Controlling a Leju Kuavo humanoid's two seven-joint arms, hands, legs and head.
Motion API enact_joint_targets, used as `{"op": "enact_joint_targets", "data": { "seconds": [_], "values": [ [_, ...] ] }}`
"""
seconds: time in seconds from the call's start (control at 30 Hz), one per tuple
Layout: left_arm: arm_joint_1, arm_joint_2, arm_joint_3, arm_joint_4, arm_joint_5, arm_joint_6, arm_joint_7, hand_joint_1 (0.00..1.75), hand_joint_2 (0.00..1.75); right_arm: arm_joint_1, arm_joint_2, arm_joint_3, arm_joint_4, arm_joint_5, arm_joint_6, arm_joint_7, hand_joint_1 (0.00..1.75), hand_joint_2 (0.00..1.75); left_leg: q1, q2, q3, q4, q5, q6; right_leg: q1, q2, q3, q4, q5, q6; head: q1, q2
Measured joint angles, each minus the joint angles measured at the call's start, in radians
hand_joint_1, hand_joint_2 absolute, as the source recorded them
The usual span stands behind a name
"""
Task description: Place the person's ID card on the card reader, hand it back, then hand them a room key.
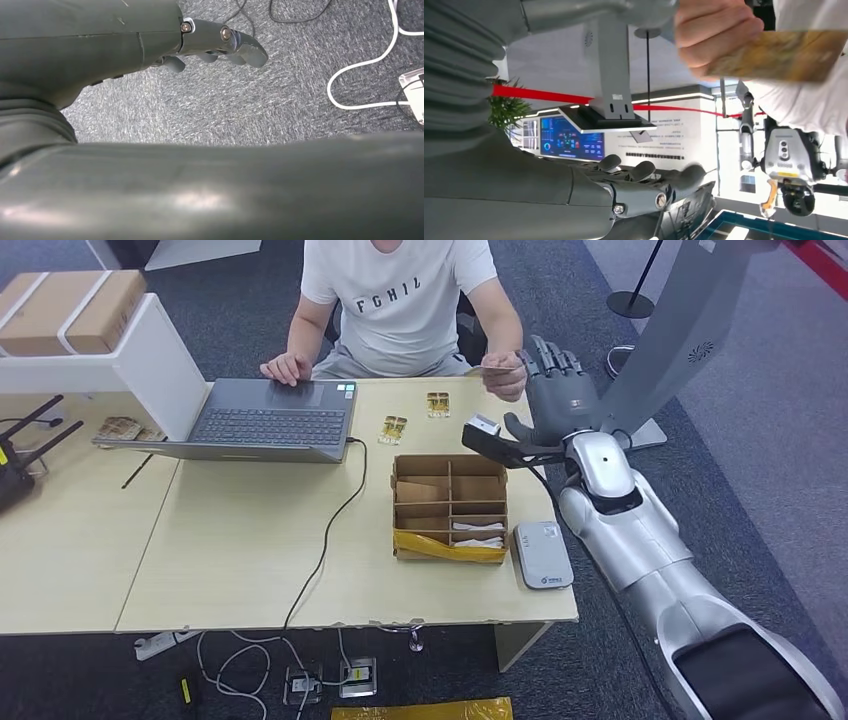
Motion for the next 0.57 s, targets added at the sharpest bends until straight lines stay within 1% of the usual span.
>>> {"op": "enact_joint_targets", "data": {
  "seconds": [0.1, 0.2, 0.27, 0.33, 0.43, 0.5, 0.53, 0.57],
  "values": [
    [0.001, 0.0, 0.0, 0.0, 0.005, -0.003, 0.0, 0.0, 0.0, -0.012, -0.012, 0.001, 0.0, 0.008, 0.005, 0.004, 0.0, 0.0, 0.0, 0.0, 0.0, 0.0, 0.0, 0.0, 0.0, 0.0, 0.0, 0.0, 0.0, 0.0, 0.0, 0.0],
    [0.006, 0.001, 0.0, 0.0, 0.012, -0.004, 0.0, 0.0, 0.0, -0.041, -0.048, -0.006, 0.0, 0.014, 0.002, 0.005, 0.0, 0.0, 0.0, -0.001, 0.0, 0.001, 0.001, 0.0, 0.0, -0.001, 0.0, 0.0, 0.0, 0.0, 0.0, 0.0],
    [0.01, 0.004, 0.0, 0.0, 0.018, -0.006, 0.001, 0.0, 0.0, -0.064, -0.094, -0.02, 0.0, 0.015, -0.011, 0.002, 0.0, 0.87, 0.0, -0.001, 0.0, 0.002, 0.001, 0.0, 0.0, -0.002, 0.0, -0.001, 0.0, 0.0, 0.0, 0.0],
    [0.013, 0.007, 0.0, 0.0, 0.025, -0.009, 0.003, 0.0, 0.0, -0.085, -0.157, -0.043, 0.003, -0.008, -0.027, -0.012, 0.0, 1.75, -0.001, -0.002, 0.0, 0.003, 0.001, 0.0, 0.0, -0.003, 0.0, -0.001, 0.0, 0.0, 0.0, 0.0],
    [0.018, 0.012, 0.0, 0.0, 0.043, -0.008, 0.006, 0.0, 0.0, -0.106, -0.267, -0.094, 0.047, -0.085, -0.042, -0.036, 0.0, 1.75, -0.001, -0.005, -0.001, 0.004, 0.0, 0.0, 0.0, -0.006, 0.001, -0.003, 0.0, 0.0, 0.0, 0.0],
    [0.021, 0.013, 0.0, 0.0, 0.057, -0.005, 0.007, 0.0, 0.0, -0.105, -0.342, -0.132, 0.102, -0.13, -0.054, -0.032, 0.0, 1.75, -0.001, -0.007, -0.001, 0.004, 0.0, 0.001, -0.001, -0.008, 0.002, -0.004, 0.001, 0.0, 0.0, 0.0],
    [0.023, 0.013, 0.0, 0.0, 0.063, -0.003, 0.007, 0.0, 0.0, -0.099, -0.375, -0.15, 0.129, -0.148, -0.061, -0.023, 0.0, 1.75, -0.001, -0.007, -0.001, 0.004, -0.001, 0.002, -0.001, -0.008, 0.002, -0.004, 0.001, 0.001, 0.0, 0.0],
    [0.024, 0.013, 0.0, 0.0, 0.066, -0.001, 0.007, 0.0, 0.0, -0.096, -0.391, -0.158, 0.142, -0.157, -0.064, -0.018, 0.0, 1.75, -0.001, -0.007, -0.001, 0.004, -0.001, 0.002, -0.001, -0.008, 0.001, -0.004, 0.001, 0.001, 0.0, 0.0]
  ]
}}
